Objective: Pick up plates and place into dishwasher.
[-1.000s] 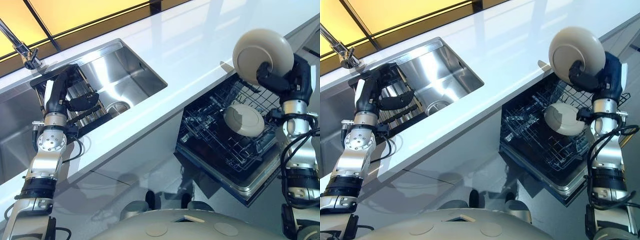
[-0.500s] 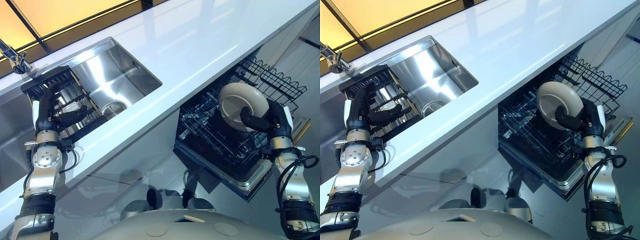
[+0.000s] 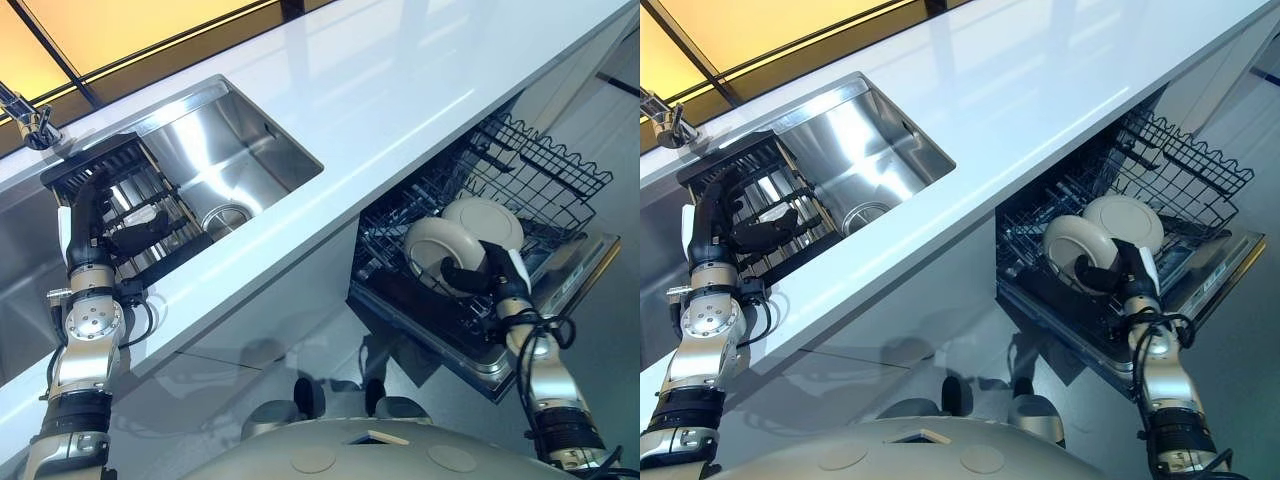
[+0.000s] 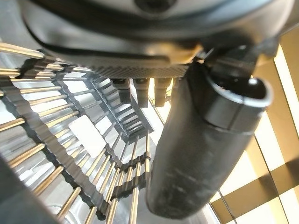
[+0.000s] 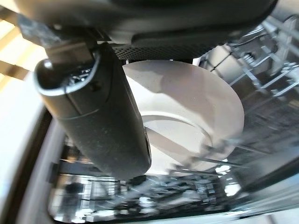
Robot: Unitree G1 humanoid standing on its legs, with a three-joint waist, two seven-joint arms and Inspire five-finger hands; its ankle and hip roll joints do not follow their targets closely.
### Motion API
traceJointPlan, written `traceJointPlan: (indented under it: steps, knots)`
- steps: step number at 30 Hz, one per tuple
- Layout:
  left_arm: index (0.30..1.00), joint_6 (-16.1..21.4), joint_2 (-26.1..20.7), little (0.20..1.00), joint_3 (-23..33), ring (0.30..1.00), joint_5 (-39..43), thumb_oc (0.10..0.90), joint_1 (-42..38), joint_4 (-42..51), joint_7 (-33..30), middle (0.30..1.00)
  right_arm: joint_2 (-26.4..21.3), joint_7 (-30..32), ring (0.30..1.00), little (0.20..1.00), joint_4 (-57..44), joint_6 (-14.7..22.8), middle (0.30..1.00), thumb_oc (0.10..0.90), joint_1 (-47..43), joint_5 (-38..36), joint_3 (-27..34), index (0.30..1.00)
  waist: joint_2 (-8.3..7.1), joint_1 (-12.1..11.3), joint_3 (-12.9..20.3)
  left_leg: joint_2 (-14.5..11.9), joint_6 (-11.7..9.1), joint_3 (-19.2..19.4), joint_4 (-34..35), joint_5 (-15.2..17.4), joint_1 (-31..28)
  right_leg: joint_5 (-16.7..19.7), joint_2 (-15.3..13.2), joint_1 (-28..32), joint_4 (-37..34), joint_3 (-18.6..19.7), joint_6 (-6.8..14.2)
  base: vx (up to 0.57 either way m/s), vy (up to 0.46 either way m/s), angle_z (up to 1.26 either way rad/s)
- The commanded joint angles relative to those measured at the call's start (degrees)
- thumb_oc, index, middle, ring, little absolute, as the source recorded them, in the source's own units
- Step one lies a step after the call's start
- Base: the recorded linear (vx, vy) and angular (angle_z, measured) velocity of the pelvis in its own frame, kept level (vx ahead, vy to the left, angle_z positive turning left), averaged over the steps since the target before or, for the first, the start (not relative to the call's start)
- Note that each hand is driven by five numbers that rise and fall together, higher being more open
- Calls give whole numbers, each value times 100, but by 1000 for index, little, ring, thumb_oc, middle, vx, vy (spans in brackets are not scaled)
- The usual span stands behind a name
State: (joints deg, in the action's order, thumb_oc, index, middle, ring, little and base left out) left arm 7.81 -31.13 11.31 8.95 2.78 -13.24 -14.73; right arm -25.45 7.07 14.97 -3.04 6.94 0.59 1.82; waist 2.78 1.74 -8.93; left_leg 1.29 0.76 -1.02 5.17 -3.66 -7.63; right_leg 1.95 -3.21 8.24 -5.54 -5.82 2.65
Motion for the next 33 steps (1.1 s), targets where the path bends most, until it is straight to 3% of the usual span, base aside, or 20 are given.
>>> traceJointPlan:
  steps: [1,4,6,7,11,16,19,23,26,31,33]
  knots:
    - [900,609,-211,900,20,900,4,800,-389,65,-295,900,-262,633,300,200,-248,215,300,100,-575,411,13,300,170,-67,259,297,56,-145,-37,618,-127,-1011,417,-201,868,-185,-12,10,14,10]
    - [900,594,-157,900,-69,900,-4,800,-388,133,-267,900,-190,933,300,200,-138,80,300,100,-673,500,-199,300,203,-121,235,308,49,-208,-37,607,-133,-1020,408,-188,889,-210,-22,6,12,11]
    - [900,556,-140,900,-100,900,9,800,-372,192,-216,900,-155,1045,571,516,-127,116,571,416,-742,375,-300,571,222,-162,225,313,42,-248,-40,602,-136,-1030,399,-174,900,-233,-27,4,5,11]
    - [900,537,-129,900,-119,900,2,800,-357,226,-205,900,-140,1082,900,900,-159,180,900,800,-777,304,-328,900,233,-178,219,314,37,-266,-41,596,-134,-1030,397,-173,907,-244,-30,-1,1,15]
    - [900,563,-61,900,-172,900,5,800,-326,220,-155,900,37,1397,900,900,-514,1120,900,800,-935,-93,-371,900,276,-230,205,319,42,-314,-59,593,-126,-1054,382,-183,955,-276,-45,-3,1,15]
    - [900,642,47,900,-188,900,-2,800,-281,126,-51,900,201,1934,900,900,-1139,2612,900,800,-1082,-304,-49,900,347,-227,224,334,63,-311,-55,620,-124,-1091,383,-193,967,-263,-57,-3,12,6]
    - [900,662,75,900,-174,900,4,800,-277,60,-10,900,295,1857,900,900,-1370,3052,900,800,-1109,-767,240,900,361,-198,244,339,71,-276,-59,642,-123,-1103,387,-201,965,-233,-47,1,10,3]
    - [900,659,59,900,-94,900,79,800,-224,39,43,900,413,1412,900,900,-1383,2945,900,800,-979,-1788,593,900,350,-129,277,334,80,-195,-55,625,-93,-1043,408,-248,930,-191,-42,0,1,1]
    - [900,617,53,900,-3,900,98,800,-140,98,94,900,486,1339,900,900,-1305,2850,900,800,-790,-1976,834,900,313,-69,297,323,85,-131,-40,626,-94,-1024,423,-252,895,-167,-33,0,0,0]
    - [900,538,-6,900,57,900,135,800,-94,130,138,900,412,1742,900,900,-1202,2937,900,800,-639,-1987,1163,900,267,12,296,301,94,-40,-27,629,-105,-1003,447,-252,865,-132,-23,9,-23,-14]
    - [900,552,-19,900,32,900,149,800,-128,70,121,900,361,2200,900,900,-1115,2919,900,800,-606,-1732,1294,900,259,53,283,296,99,5,-29,643,-116,-997,453,-259,871,-101,-13,-2,-19,-6]
